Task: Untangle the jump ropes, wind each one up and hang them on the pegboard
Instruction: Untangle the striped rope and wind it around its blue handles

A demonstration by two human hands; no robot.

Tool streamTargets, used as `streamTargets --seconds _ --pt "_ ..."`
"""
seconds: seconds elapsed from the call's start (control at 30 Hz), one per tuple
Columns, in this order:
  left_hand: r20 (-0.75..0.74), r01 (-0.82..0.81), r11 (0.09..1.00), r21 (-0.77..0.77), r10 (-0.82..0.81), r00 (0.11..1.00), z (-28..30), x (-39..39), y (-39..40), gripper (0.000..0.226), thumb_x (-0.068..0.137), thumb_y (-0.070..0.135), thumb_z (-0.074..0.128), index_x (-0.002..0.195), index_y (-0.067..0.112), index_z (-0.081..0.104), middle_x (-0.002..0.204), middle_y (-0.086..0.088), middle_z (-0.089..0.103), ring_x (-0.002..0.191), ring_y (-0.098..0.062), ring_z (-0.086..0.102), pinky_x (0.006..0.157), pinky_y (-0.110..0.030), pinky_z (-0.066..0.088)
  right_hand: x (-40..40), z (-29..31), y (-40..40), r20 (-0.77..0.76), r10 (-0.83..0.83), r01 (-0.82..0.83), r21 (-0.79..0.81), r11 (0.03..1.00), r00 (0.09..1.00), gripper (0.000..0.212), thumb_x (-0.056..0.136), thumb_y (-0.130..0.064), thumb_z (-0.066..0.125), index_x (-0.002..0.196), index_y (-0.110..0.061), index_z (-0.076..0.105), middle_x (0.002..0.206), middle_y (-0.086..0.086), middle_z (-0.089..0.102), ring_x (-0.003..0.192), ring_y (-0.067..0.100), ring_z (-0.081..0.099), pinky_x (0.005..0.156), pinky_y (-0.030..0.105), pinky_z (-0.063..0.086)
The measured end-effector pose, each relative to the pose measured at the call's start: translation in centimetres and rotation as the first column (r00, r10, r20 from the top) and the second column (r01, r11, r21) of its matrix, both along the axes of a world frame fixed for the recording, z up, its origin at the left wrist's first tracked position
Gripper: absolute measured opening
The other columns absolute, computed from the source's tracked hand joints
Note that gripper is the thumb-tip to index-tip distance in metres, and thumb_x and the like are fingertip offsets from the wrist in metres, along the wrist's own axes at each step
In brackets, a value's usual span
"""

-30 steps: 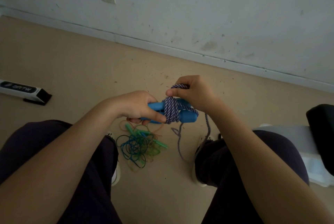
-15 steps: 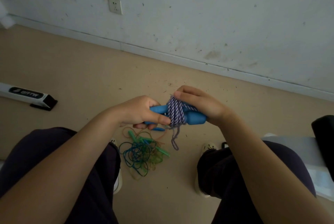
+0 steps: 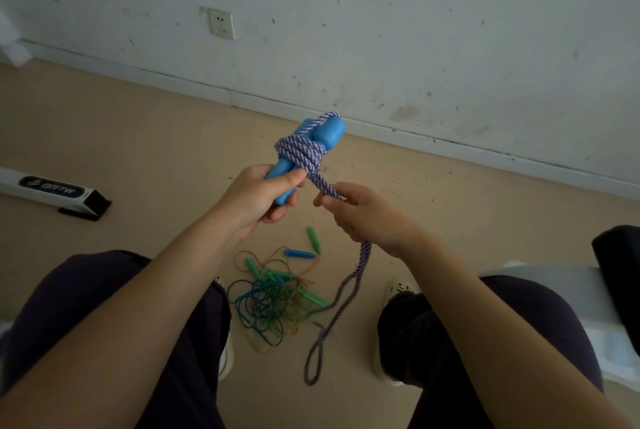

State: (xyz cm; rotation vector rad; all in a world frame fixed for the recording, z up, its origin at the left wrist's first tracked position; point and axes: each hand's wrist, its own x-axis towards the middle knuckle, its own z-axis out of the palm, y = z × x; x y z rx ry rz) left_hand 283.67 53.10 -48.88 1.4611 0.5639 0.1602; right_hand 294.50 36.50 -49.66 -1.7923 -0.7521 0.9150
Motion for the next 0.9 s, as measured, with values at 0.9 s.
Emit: streamTargets --seconds 0.9 --pt "-0.205 0.119 0.919 0.375 -0.043 0.978 -1.1 0.2 0.0 0.018 0.085 0.029 0.077 0.089 0.014 0.069 0.062 -0.005 0.063 0.037 -0.015 0.041 0.036 -0.023 0.032 0.6 2.5 -0.6 0.570 0.072 -0.101 0.020 0.995 0.819 0.026 0.098 -0.021 0.060 0.074 -0.010 0.059 0.059 -0.009 0.042 0.055 0.003 0.043 0.054 0.016 0.033"
